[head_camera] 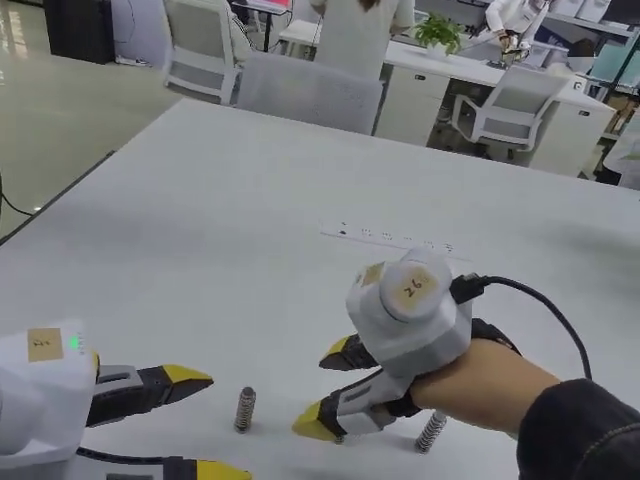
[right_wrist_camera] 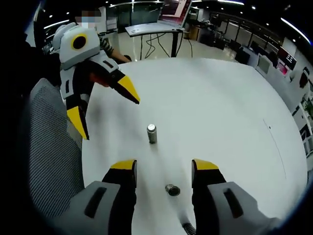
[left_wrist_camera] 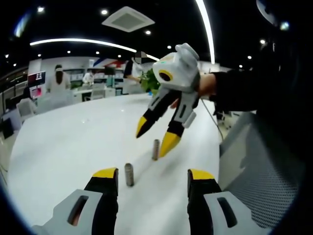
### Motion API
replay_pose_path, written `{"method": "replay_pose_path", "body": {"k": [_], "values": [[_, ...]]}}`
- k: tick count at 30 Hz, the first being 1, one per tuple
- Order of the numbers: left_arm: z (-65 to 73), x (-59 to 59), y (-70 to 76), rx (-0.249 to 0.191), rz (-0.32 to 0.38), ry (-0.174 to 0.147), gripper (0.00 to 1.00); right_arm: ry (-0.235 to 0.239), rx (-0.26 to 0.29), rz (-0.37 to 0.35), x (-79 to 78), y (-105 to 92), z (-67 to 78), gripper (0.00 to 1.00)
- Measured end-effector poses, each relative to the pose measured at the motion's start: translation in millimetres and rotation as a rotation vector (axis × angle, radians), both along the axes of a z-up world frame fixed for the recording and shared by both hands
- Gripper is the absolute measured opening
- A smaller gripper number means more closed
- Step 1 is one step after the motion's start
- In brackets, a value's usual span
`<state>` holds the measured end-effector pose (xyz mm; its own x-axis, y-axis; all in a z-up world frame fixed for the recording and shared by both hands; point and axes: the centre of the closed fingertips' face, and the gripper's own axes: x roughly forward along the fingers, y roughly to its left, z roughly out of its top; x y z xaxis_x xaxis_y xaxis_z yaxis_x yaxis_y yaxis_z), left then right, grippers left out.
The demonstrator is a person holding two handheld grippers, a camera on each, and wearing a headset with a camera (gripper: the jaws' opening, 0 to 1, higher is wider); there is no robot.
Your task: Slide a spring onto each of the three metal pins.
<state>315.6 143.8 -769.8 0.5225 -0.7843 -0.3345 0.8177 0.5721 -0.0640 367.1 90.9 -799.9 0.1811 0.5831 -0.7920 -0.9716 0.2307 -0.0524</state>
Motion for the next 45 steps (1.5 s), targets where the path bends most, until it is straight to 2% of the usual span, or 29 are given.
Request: {"method": "replay_pose_path", "body": {"k": [7, 18, 27, 32, 37, 45], "values": [[-0.2, 1.7, -2.7, 0.009, -0.011, -0.002, 0.52, 0.008, 0.041, -0.032, -3.7, -9.1, 0.0, 0.45], [0.8, 6.4, -5.8, 0.01, -0.023, -0.007, 0.52, -0.016, 0.085, -0.109, 0.9, -33.3, 8.8, 0.46], [1.1, 8.7, -7.9, 0.007, -0.028, -0.011, 0.53, -0.02, 0.098, -0.143, -9.9, -47.5, 9.9, 0.46], [0.9, 7.5, -6.7, 0.006, -0.025, -0.009, 0.54, -0.019, 0.124, -0.167, -14.2, -56.5, 14.0, 0.47], [1.1, 6.8, -5.4, 0.002, -0.021, -0.008, 0.55, -0.021, 0.161, -0.177, -20.9, -67.0, 17.8, 0.46], [-2.0, 3.0, -5.2, 0.001, -0.022, 0.0, 0.57, 0.014, 0.24, -0.186, -37.8, -81.3, 18.6, 0.46]]}}
